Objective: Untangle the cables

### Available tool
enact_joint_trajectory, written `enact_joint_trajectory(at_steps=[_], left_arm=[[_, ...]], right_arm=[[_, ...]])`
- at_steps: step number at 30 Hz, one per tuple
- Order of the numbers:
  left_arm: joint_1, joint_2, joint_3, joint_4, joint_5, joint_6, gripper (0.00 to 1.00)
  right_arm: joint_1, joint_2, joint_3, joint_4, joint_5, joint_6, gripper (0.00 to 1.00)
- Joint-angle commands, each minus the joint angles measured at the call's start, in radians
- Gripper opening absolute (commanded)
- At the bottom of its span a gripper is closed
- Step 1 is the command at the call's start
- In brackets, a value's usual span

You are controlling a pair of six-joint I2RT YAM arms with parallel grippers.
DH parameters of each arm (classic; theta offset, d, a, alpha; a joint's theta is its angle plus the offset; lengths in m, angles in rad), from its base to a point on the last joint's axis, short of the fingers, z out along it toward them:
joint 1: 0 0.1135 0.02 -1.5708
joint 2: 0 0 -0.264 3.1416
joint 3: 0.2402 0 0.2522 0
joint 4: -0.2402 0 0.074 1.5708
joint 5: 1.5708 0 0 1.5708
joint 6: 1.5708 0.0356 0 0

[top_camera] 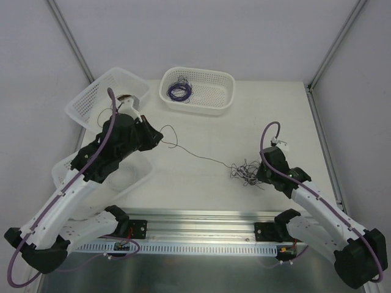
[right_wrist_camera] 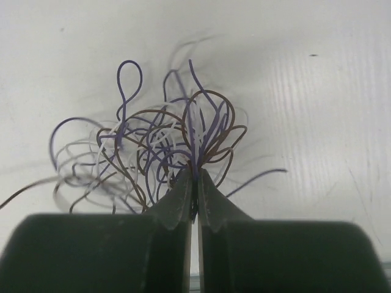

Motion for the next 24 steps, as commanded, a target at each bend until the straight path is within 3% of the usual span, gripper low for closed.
enact_joint_trajectory(at_steps=[1,13,21,24], left_arm=[[0.029,-0.031,0.138,-0.109,-0.032,0.084,0.00],[0.046,0.015,0.631,-0.364,-0.109,0.198,0.00],[0.046,0.061,0.818,-0.422,-0.184,0.228,0.00],[0.044,0.062,0.883,-0.431,-0.276,0.263,0.00]], right_arm=[[-0.061,-0.037,-0.014,-0.070,-0.015,-0.037,0.01],[-0.150,-0.045,-0.024,-0.080,-0.055,-0.069,0.01],[-0.183,-0.032,-0.023,-0.094,-0.081,-0.078,0.01],[-0.202,-0.034,-0.026,-0.103,-0.087,-0.081,0.01]])
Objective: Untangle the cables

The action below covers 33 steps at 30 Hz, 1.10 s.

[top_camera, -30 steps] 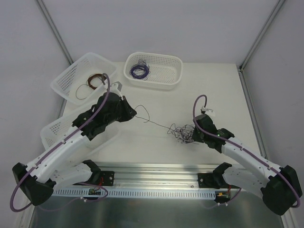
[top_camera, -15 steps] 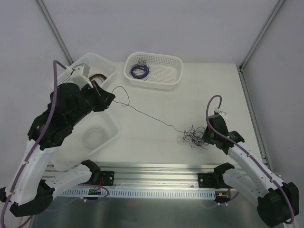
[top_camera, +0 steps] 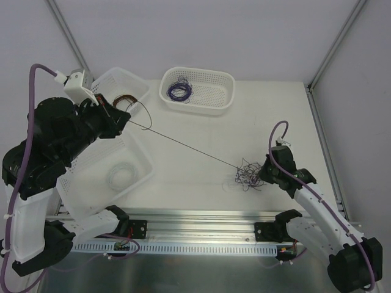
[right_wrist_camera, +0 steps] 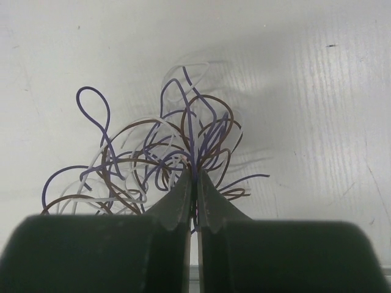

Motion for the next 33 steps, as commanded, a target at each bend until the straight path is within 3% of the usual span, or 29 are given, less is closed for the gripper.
enact_joint_trajectory(at_steps=[1,4,7,12,16,21,28,33], left_arm=[[0.012,-0.024,0.117,0.040,-0.220,0.078,0.00],[0.012,-0.025,0.112,0.029,-0.288,0.112,0.00],[0.012,-0.013,0.033,0.029,-0.241,0.109,0.00],[0.012,0.007,-0.183,0.161,-0.040,0.075,0.00],[0.012,0.024,-0.351,0.245,0.124,0.046,0.00],[0.012,0.039,-0.408,0.273,0.152,0.059,0.00],[0.010,0.110,-0.423,0.299,0.206,0.096,0.00],[0.009,0.228,-0.581,0.422,0.285,0.063,0.00]], right_arm=[[-0.051,0.012,-0.007,-0.097,0.069,-0.039,0.01],[-0.109,0.005,-0.007,-0.094,-0.009,-0.049,0.01],[-0.120,-0.011,0.019,-0.086,-0.109,-0.063,0.07],[-0.121,0.009,0.092,-0.135,-0.135,-0.094,0.30],[-0.121,0.025,0.155,-0.177,-0.120,-0.112,0.41],[-0.109,0.035,0.240,-0.219,-0.144,-0.147,0.60],[-0.035,0.130,0.313,-0.220,-0.166,-0.152,0.65],[-0.032,0.160,0.290,-0.180,-0.186,-0.123,0.65]])
